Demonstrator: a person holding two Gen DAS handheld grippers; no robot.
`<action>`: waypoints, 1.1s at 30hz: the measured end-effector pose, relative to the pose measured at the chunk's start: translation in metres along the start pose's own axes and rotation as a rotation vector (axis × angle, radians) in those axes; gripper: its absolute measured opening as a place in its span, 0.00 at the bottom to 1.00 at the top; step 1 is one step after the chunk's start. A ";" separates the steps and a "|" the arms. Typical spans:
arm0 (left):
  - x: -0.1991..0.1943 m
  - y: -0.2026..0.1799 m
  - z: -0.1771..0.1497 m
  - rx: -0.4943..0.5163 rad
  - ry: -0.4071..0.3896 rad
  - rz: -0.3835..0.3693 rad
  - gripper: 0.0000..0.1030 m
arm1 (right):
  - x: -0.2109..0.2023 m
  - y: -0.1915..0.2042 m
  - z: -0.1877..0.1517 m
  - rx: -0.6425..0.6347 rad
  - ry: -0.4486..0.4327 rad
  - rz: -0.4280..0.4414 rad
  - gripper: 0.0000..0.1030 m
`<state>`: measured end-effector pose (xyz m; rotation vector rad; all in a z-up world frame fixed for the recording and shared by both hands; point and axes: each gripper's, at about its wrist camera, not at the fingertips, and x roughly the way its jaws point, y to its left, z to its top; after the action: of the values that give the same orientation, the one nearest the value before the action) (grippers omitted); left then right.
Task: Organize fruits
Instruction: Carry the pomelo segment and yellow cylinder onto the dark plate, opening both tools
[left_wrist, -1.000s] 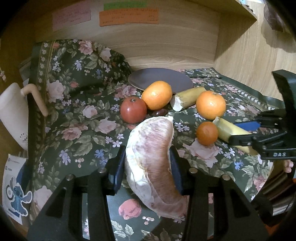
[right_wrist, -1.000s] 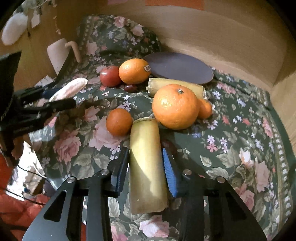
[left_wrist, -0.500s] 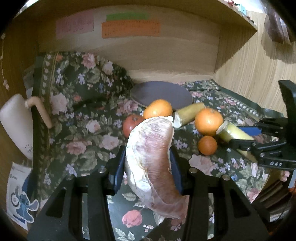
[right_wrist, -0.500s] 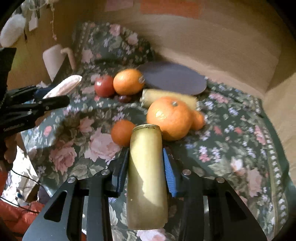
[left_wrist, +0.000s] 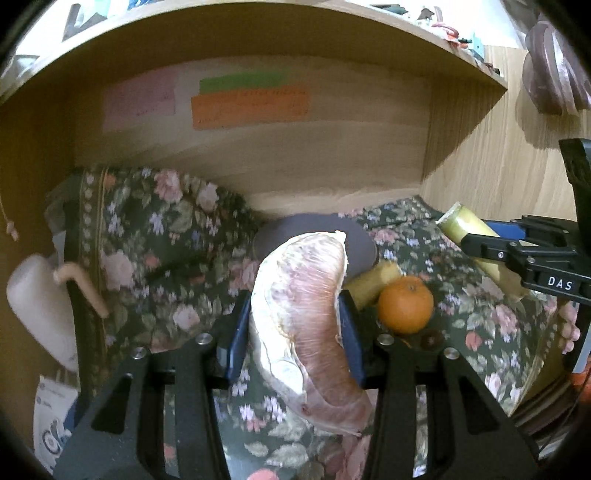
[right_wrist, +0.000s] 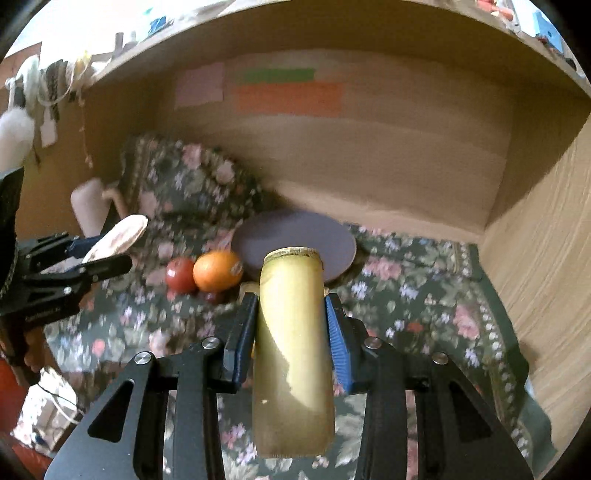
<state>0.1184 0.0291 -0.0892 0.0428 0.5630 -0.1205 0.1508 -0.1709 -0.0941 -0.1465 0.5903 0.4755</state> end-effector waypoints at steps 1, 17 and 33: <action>0.002 -0.001 0.003 0.002 -0.002 0.002 0.44 | 0.001 0.000 0.003 -0.001 -0.009 -0.003 0.33; 0.068 0.011 0.062 0.010 0.007 0.007 0.44 | 0.064 -0.017 0.057 0.010 -0.040 0.017 0.33; 0.180 0.031 0.086 0.011 0.172 -0.014 0.44 | 0.159 -0.032 0.084 0.012 0.107 -0.016 0.33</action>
<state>0.3191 0.0354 -0.1130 0.0607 0.7349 -0.1347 0.3231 -0.1148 -0.1154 -0.1658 0.6967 0.4505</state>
